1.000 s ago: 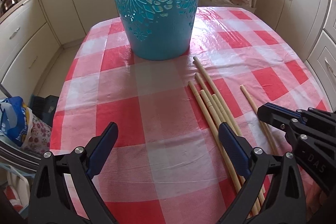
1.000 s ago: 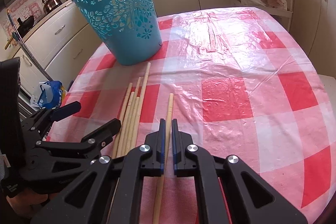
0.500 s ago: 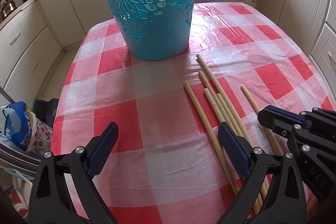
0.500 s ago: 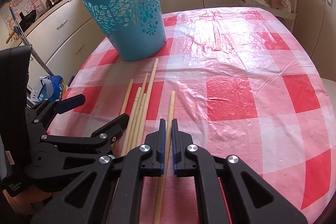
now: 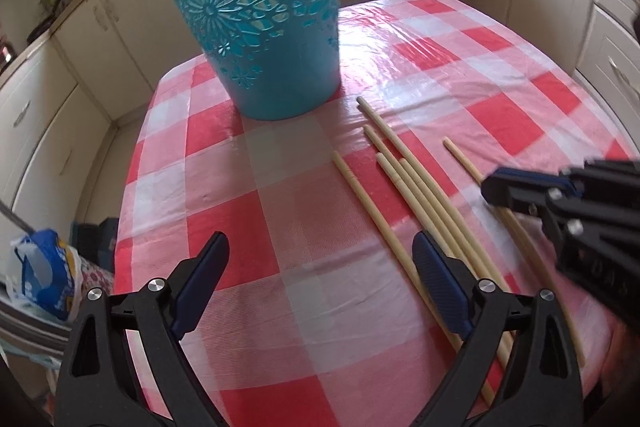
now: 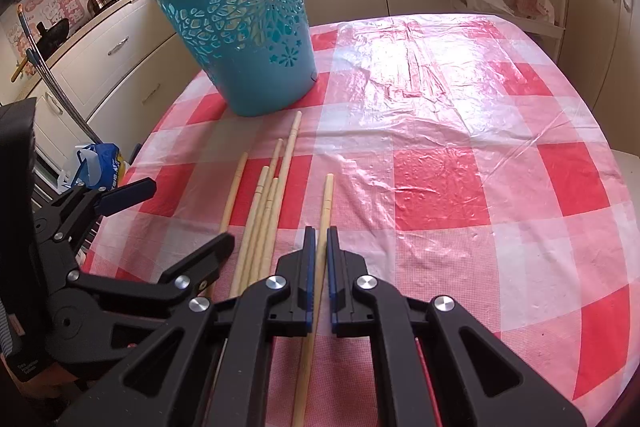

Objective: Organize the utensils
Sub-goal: 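Move the left gripper down over a loose chopstick beside the bundle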

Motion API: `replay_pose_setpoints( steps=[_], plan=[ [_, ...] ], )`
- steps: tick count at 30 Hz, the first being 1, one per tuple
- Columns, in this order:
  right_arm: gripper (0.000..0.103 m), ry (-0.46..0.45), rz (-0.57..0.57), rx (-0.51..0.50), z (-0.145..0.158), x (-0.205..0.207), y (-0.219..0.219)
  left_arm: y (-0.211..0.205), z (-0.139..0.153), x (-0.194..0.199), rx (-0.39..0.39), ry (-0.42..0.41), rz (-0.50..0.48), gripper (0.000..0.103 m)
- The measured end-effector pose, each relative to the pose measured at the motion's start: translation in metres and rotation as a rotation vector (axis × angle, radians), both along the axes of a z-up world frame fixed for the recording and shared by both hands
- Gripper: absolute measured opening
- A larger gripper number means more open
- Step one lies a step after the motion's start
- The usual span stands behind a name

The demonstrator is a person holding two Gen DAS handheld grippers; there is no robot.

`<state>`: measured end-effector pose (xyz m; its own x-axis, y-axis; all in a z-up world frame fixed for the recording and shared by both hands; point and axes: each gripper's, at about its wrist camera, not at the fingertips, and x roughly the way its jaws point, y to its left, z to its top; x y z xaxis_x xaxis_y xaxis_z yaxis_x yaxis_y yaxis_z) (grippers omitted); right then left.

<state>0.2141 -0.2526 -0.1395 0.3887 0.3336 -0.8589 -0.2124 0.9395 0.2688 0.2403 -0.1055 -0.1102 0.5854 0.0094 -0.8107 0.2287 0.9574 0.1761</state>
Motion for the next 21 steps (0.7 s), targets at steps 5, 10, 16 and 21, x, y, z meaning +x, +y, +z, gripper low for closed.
replay_pose_setpoints(
  steps=[5,10,16,21],
  plan=[
    [0.006,-0.007,0.009,-0.021,0.001,-0.001,0.003,0.011,0.001,0.002,-0.026,0.048,-0.030,0.089],
    [0.006,-0.010,0.017,-0.030,0.001,-0.001,0.004,0.012,0.001,0.006,-0.060,0.039,-0.035,0.075],
    [0.006,-0.009,0.018,-0.029,0.001,-0.001,0.004,0.006,0.003,0.003,-0.049,0.049,-0.192,0.059],
    [0.006,-0.008,0.017,-0.028,0.001,-0.001,0.004,0.013,0.008,0.002,0.023,0.129,-0.405,0.059]
  ],
)
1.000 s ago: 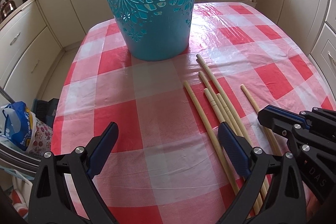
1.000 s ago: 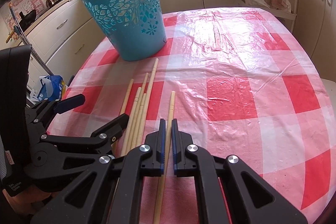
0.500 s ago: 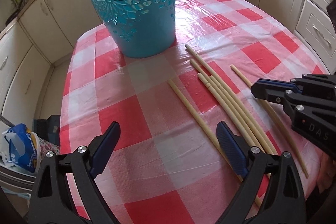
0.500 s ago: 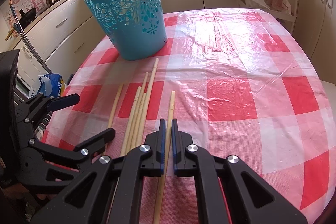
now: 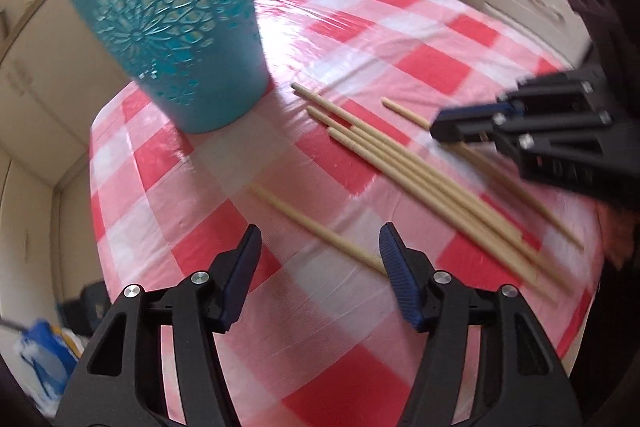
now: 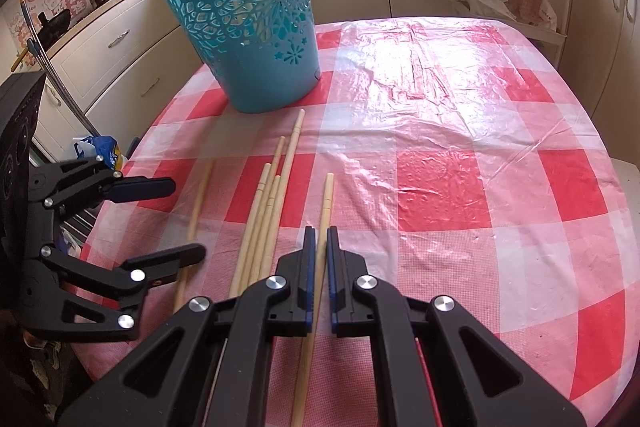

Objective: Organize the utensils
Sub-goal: 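Move the left gripper down over a loose chopstick beside the bundle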

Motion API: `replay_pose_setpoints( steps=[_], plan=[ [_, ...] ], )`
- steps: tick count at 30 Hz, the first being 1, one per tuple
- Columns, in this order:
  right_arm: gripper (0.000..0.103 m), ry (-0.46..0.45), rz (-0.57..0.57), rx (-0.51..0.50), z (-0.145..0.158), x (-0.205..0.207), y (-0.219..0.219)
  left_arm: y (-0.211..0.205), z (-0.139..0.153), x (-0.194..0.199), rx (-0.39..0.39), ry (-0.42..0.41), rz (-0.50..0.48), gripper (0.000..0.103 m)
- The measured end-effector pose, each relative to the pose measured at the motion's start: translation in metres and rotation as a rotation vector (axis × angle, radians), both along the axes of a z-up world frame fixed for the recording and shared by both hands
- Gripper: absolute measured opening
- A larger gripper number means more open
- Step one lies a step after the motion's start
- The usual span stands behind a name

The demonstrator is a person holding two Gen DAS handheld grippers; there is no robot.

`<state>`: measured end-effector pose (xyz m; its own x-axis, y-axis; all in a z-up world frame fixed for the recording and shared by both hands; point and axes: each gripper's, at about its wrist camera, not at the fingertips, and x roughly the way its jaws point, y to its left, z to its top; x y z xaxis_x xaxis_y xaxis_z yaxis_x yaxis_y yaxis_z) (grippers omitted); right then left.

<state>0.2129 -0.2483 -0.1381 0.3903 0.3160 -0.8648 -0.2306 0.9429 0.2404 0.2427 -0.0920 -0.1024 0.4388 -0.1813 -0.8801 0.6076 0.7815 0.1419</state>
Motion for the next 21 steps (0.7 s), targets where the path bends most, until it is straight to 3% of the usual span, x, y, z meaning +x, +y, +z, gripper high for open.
replay_pose_setpoints(
  steps=[4,6,10,15,21],
  plan=[
    [0.006,0.000,0.000,0.001,0.000,0.000,0.000,0.007,0.004,0.000,0.103,0.047,-0.154,0.058],
    [0.006,0.000,0.000,0.000,0.000,0.000,0.000,0.015,0.005,0.005,0.126,0.065,-0.153,0.058],
    [0.006,0.000,0.000,0.001,0.000,0.000,0.000,0.039,0.005,0.019,0.071,0.094,0.003,0.059],
    [0.006,0.002,-0.001,0.006,0.000,0.000,0.000,0.065,0.010,0.013,-0.086,0.086,0.183,0.059],
    [0.007,0.001,0.001,0.003,0.000,0.000,0.000,0.067,0.001,0.008,-0.146,0.107,0.292,0.059]
  ],
)
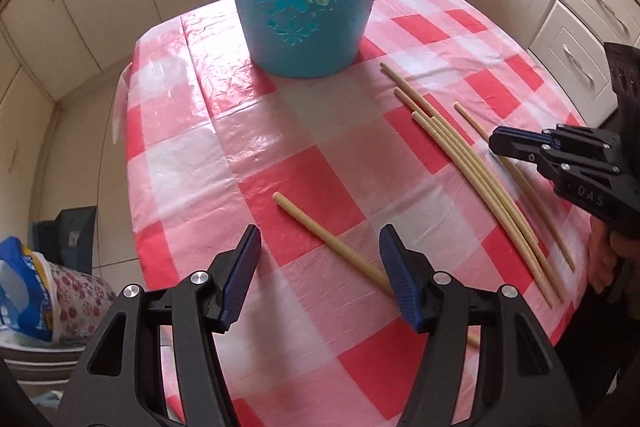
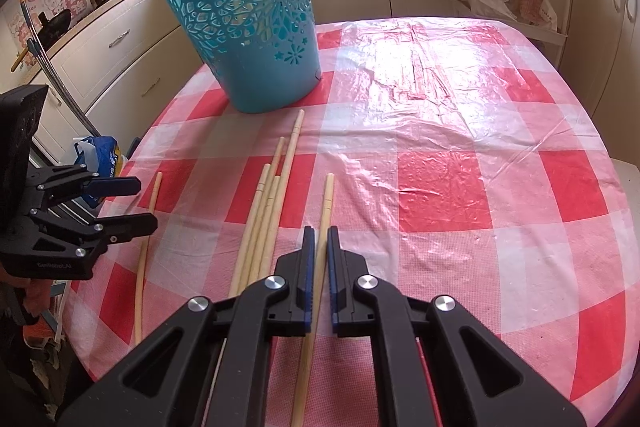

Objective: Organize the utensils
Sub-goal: 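Move the left gripper down over a loose chopstick beside the bundle, then close the left gripper on the chopstick and lift it toward the basket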

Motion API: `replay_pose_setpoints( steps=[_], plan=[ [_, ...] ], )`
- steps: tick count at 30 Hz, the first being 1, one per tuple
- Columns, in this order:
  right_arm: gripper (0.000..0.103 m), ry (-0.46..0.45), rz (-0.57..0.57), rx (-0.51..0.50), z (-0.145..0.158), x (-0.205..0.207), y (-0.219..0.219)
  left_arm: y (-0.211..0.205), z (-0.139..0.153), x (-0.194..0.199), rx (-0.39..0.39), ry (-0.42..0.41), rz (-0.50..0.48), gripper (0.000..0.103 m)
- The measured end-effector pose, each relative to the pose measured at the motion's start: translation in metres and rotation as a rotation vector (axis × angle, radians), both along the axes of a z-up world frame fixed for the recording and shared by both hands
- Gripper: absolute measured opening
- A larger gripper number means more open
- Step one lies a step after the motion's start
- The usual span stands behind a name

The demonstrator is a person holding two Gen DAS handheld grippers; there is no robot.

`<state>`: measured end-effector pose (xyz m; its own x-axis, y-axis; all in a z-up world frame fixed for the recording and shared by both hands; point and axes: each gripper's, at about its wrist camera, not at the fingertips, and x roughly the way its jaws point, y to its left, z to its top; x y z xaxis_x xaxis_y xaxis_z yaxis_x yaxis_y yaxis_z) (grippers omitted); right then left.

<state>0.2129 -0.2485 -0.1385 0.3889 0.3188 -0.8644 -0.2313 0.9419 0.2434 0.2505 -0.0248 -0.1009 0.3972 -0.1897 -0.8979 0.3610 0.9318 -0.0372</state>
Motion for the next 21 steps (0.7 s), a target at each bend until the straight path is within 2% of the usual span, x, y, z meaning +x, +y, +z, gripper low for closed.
replay_pose_setpoints(
  steps=[2,5,8,9,13,15,18,21],
  plan=[
    [0.007,0.003,-0.002,0.007,0.000,0.000,-0.001,-0.006,-0.001,-0.001,0.001,-0.016,0.011,0.057],
    [0.007,0.004,-0.002,0.011,0.000,0.001,-0.002,-0.019,0.000,0.000,0.015,-0.031,-0.031,0.041],
    [0.007,0.007,-0.003,0.017,-0.001,0.001,-0.003,-0.035,-0.002,0.000,0.054,-0.056,-0.164,0.028],
    [0.007,0.007,-0.003,0.019,-0.001,0.001,-0.003,-0.040,-0.001,-0.003,0.077,-0.072,-0.237,0.027],
    [0.007,0.007,-0.003,0.018,0.000,0.001,-0.003,-0.051,0.000,-0.008,0.175,-0.127,-0.475,0.026],
    [0.007,0.007,-0.002,0.017,0.000,0.001,-0.003,-0.055,0.003,-0.009,0.206,-0.134,-0.537,0.026],
    [0.007,0.006,-0.002,0.016,0.000,0.001,-0.003,-0.059,0.004,-0.008,0.234,-0.127,-0.550,0.026],
    [0.008,0.003,0.004,0.013,0.000,0.001,-0.002,-0.059,0.006,-0.007,0.229,-0.114,-0.461,0.030]
  ],
)
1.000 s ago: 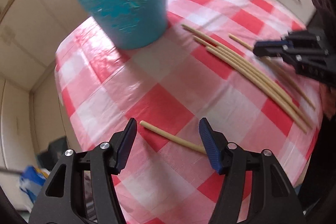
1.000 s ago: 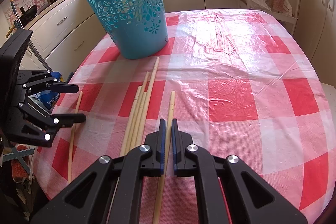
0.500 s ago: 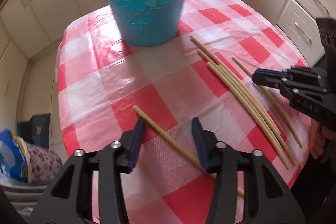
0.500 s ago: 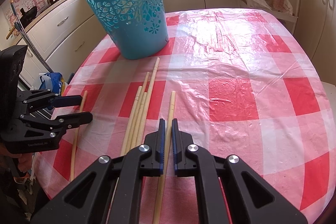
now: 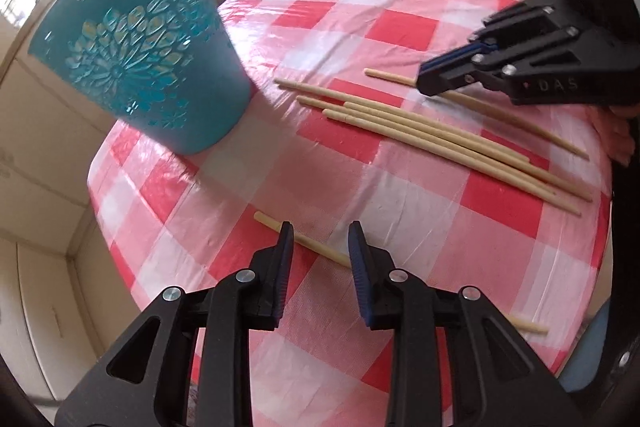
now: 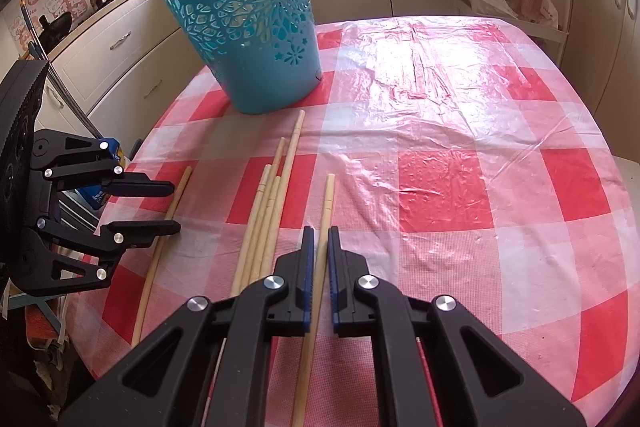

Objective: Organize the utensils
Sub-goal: 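Close the left gripper on the chopstick and lift it toward the basket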

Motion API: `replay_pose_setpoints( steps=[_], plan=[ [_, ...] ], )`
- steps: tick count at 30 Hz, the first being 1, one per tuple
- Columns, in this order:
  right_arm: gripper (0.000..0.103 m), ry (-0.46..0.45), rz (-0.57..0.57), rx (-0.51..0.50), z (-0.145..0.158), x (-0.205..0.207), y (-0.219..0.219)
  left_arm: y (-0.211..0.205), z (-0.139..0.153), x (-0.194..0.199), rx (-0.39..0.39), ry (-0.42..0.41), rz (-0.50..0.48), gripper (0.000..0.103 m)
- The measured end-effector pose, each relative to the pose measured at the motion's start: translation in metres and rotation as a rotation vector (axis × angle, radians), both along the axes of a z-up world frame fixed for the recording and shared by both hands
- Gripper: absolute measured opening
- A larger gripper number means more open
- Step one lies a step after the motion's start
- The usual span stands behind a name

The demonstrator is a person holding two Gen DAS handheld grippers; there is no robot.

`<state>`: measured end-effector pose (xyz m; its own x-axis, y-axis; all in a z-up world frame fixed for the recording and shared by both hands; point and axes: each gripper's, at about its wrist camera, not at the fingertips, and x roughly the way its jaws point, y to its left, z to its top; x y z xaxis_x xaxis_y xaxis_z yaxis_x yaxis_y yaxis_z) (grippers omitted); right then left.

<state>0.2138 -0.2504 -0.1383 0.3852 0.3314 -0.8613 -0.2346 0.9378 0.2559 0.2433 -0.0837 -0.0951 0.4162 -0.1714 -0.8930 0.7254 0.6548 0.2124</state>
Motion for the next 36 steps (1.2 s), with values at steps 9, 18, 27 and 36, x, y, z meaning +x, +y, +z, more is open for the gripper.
replay_pose_setpoints(
  steps=[9,18,27,36],
  plan=[
    [0.008,-0.066,0.080,-0.182,0.002,-0.004,0.028,0.027,-0.006,0.015,-0.193,0.083,0.321,0.043],
    [0.006,-0.009,0.035,-0.039,0.000,0.001,0.008,0.003,-0.003,-0.003,-0.111,0.024,0.042,0.005],
    [0.006,-0.064,0.095,-0.174,0.002,-0.005,0.027,0.002,-0.001,0.009,-0.055,0.024,0.156,0.024],
    [0.006,0.006,-0.048,0.095,-0.001,0.003,-0.014,0.002,0.025,-0.013,-0.196,-0.057,0.182,0.005]
  ],
)
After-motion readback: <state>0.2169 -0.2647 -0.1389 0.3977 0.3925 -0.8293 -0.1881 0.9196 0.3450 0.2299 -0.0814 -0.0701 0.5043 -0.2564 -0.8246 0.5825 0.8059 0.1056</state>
